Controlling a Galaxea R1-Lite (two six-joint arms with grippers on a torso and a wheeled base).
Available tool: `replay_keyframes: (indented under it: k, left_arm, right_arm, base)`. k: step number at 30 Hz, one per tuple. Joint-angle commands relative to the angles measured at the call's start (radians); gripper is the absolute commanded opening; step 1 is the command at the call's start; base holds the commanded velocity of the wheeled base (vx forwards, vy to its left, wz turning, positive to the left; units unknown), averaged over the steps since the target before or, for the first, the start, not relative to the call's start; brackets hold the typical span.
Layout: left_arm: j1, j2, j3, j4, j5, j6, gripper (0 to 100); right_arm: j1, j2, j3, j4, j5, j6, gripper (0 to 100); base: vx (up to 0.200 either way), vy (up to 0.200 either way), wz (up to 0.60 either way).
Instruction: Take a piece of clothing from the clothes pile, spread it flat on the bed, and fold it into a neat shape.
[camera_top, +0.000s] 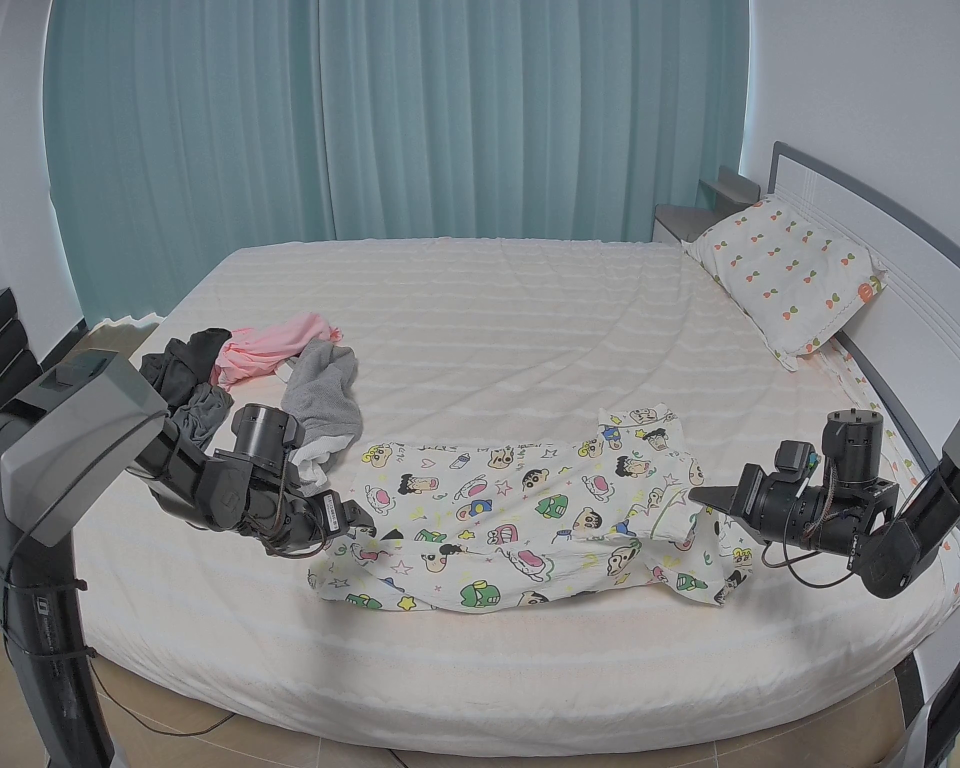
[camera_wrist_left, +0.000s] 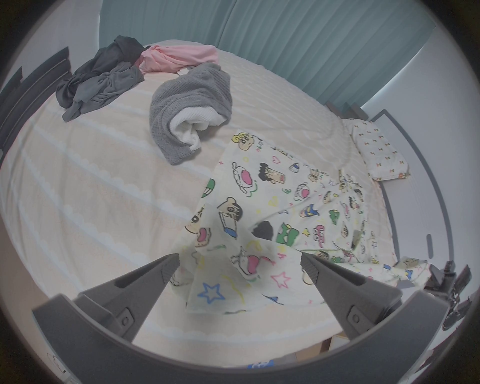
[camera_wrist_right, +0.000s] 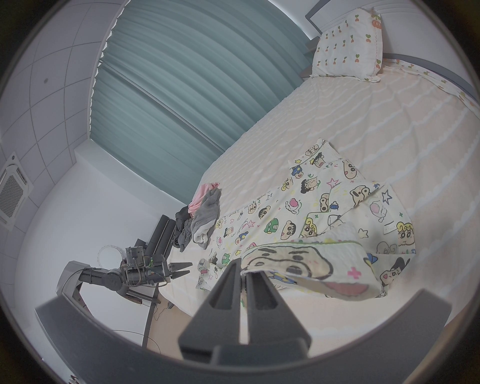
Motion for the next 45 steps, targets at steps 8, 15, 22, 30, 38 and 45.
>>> replay_keyframes:
  k: [8,15,22,30,38,45]
  left_arm:
    - [-0.005,0.123,-0.054,-0.006,0.007,-0.006,100]
    - [-0.026,0.168,-0.106,-0.008,0.001,-0.057,100]
    - [-0.032,0.181,-0.124,-0.009,-0.035,-0.108,100]
    - [-0.023,0.143,-0.117,-0.011,-0.124,-0.195,100]
    - [-0.023,0.059,-0.02,-0.052,-0.182,-0.229,100]
    - [-0.009,-0.023,0.017,-0.063,-0.249,-0.298,100]
  right_arm:
    - [0.004,0.02,-0.001,0.0,0.001,0.002,0]
    - [0.005,0.02,-0.001,0.0,0.001,0.002,0]
    - [0.007,0.02,0.0,-0.001,0.001,0.002,0]
    - [0.007,0.02,-0.004,0.0,0.001,0.002,0]
    - [0.005,0.047,0.002,-0.049,-0.002,0.003,0]
    - [0.002,0.066,0.011,-0.103,-0.003,0.003,0]
  base:
    - [0.0,0.0,0.0]
    - [0.0,0.0,0.0]
    - [0.0,0.0,0.0]
    - [0.0,0.0,0.0]
    - [0.0,0.0,0.0]
    - [0.0,0.0,0.0]
